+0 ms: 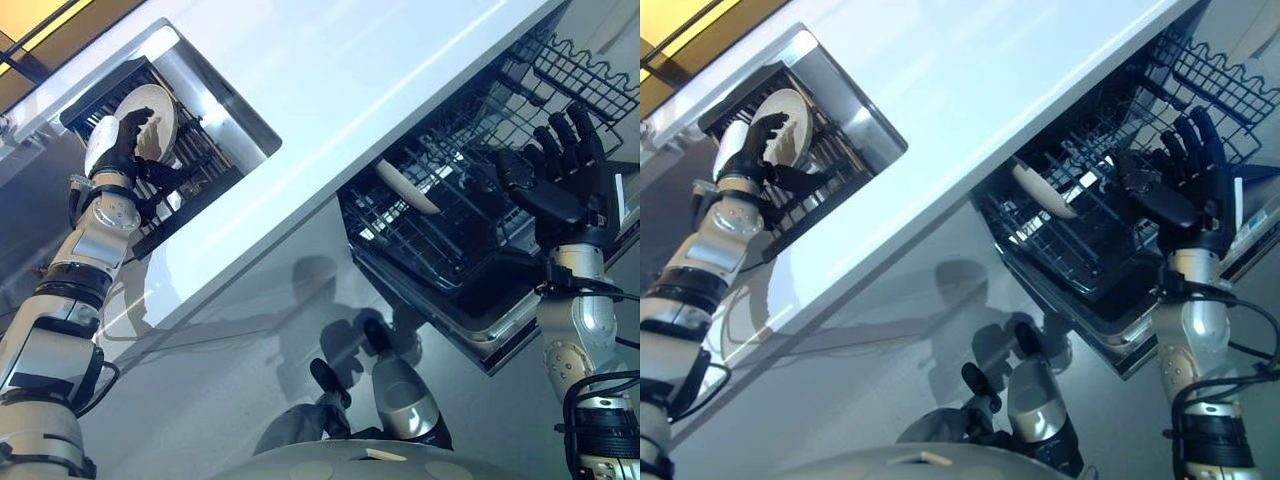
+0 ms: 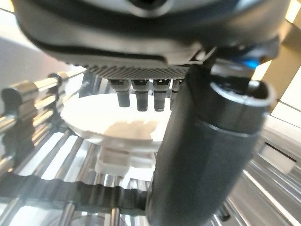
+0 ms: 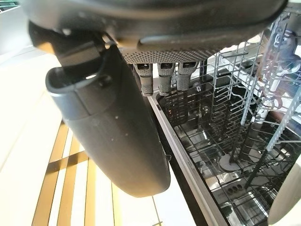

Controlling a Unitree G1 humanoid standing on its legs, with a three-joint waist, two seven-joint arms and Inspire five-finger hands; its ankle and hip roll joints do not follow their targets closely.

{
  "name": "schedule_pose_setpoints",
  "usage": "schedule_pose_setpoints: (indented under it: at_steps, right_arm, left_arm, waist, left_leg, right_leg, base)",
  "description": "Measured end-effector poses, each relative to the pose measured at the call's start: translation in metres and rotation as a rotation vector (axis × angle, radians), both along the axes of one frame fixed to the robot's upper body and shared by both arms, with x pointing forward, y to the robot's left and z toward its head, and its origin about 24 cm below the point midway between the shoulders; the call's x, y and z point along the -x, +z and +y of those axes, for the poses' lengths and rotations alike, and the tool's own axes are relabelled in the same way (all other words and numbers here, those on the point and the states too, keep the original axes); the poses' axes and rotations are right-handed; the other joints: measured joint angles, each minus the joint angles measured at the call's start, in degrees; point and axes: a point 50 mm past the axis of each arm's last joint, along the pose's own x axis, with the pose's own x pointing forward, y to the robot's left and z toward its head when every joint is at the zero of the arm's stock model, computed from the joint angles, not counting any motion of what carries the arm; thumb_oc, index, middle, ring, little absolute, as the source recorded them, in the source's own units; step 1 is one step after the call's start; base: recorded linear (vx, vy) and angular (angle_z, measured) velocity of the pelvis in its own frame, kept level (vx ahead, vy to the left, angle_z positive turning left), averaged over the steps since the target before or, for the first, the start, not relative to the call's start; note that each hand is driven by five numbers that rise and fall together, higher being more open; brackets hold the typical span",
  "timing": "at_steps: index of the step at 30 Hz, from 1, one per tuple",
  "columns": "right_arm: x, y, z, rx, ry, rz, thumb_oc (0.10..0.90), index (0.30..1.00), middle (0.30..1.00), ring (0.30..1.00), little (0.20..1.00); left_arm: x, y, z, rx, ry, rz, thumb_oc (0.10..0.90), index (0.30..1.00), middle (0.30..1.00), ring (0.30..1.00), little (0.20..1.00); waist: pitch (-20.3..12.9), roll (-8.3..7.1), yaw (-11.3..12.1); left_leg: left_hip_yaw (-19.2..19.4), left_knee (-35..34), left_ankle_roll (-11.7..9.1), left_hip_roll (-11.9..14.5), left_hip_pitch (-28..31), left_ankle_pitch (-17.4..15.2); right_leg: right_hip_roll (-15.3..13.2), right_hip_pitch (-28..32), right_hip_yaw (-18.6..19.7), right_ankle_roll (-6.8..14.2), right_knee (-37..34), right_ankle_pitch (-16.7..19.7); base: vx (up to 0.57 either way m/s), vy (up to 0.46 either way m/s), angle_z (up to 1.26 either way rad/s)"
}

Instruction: Pick up plates and place into dishwasher.

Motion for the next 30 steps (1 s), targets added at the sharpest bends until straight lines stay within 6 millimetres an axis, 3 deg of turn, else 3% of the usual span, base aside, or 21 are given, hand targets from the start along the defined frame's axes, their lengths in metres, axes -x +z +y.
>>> schedule_pose_setpoints:
  at_steps: [5,8,9,10,30]
  right_arm:
    - [-0.003,0.01,-0.001,0.014,-0.009,-0.035,0.8,0.9,0.9,0.9,0.9]
    - [-0.006,0.006,0.005,0.012,0.014,-0.024,0.8,0.9,0.9,0.9,0.9]
    - [-0.006,0.006,0.006,0.013,0.018,-0.023,0.8,0.9,0.9,0.9,0.9]
    - [-0.007,0.006,0.007,0.012,0.022,-0.023,0.8,0.9,0.9,0.9,0.9]
    - [-0.01,0.013,0.013,0.014,0.046,-0.068,0.8,0.9,0.9,0.9,0.9]
  left_arm:
    - [-0.001,0.023,0.007,-0.013,0.049,-0.089,0.8,0.9,0.9,0.9,0.9]
    - [-0.001,0.023,0.008,-0.014,0.063,-0.096,0.8,0.9,0.9,0.9,0.9]
    - [-0.001,0.023,0.008,-0.014,0.064,-0.098,0.652,0.773,0.773,0.773,0.752]
    - [-0.001,0.025,0.008,-0.014,0.064,-0.103,0.1,0.3,0.3,0.3,0.2]
    - [0.001,0.038,0.014,-0.003,0.097,-0.193,0.1,0.3,0.3,0.3,0.2]
  waist:
    - [2.47,-0.33,-0.12]
    - [2.62,-0.57,0.03]
    - [2.65,-0.6,0.07]
    - [2.68,-0.65,0.17]
    - [3.98,-2.74,1.16]
  left_leg:
    - [0.55,-0.02,0.42,-0.41,-1.54,0.46]
    - [0.44,-0.17,0.34,-0.28,-1.8,0.62]
    - [0.44,-0.18,0.29,-0.27,-1.86,0.61]
    - [0.44,-0.21,0.05,-0.25,-2.03,0.51]
    - [0.37,-0.25,0.26,-0.1,-2.45,0.99]
  right_leg:
    - [-0.81,-1.91,-1.39,0.18,0.32,0.98]
    - [-0.7,-1.97,-1.49,0.01,-0.19,1.39]
    - [-0.7,-1.91,-1.5,0.0,-0.45,1.57]
    - [-0.7,-1.93,-1.49,-0.04,-0.74,1.8]
    - [-0.58,-1.24,-1.56,-0.61,-2.67,3.5]
  base:
    - [-0.05,0.011,-0.08]
    - [-0.05,-0.015,0.02]
    - [-0.04,-0.025,0.01]
    - [-0.04,-0.033,-0.01]
    - [-0.01,-0.007,0.0]
